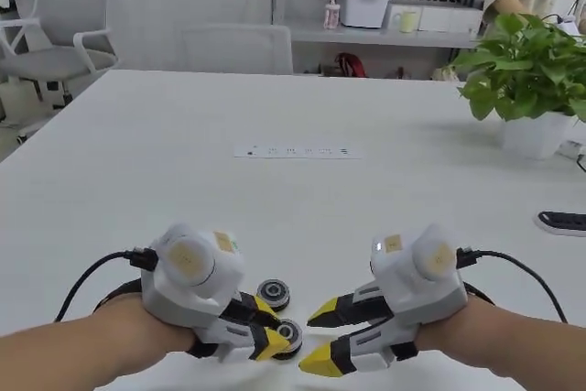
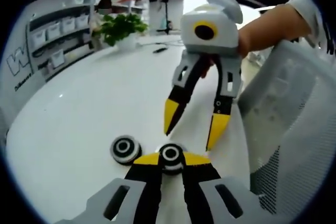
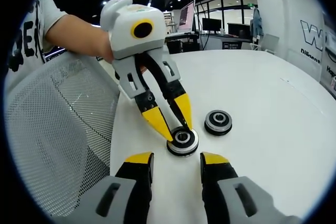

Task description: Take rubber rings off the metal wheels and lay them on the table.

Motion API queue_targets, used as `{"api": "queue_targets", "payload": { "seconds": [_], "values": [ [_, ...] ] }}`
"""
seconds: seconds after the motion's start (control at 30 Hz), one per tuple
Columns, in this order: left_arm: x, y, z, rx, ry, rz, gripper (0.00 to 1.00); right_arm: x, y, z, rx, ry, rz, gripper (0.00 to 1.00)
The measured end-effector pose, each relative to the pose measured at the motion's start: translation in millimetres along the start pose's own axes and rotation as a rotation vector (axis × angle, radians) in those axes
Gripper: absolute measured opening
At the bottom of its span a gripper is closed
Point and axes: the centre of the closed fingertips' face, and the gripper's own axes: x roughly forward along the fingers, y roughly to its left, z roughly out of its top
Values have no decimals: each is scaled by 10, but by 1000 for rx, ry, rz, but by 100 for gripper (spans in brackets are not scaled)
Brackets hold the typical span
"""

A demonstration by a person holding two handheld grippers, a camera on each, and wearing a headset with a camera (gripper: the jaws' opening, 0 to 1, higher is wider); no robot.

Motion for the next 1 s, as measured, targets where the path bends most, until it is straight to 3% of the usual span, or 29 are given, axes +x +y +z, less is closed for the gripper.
{"api": "queue_targets", "payload": {
  "seconds": [0.23,0.37,0.5,0.67,1.0],
  "values": [
    [16,26,-12,-10,17,18,14,11,6,35,-3,-10,-3,33],
    [20,26,0,-10,5,19,14,27,-16,24,9,-14,-10,33],
    [15,22,-1,8,9,30,14,51,-41,41,64,-39,-12,33],
    [7,25,-5,3,7,32,13,105,-13,29,69,-34,-4,32],
    [-1,19,-6,8,1,49,13,203,-82,15,109,-24,-49,28]
  ]
}}
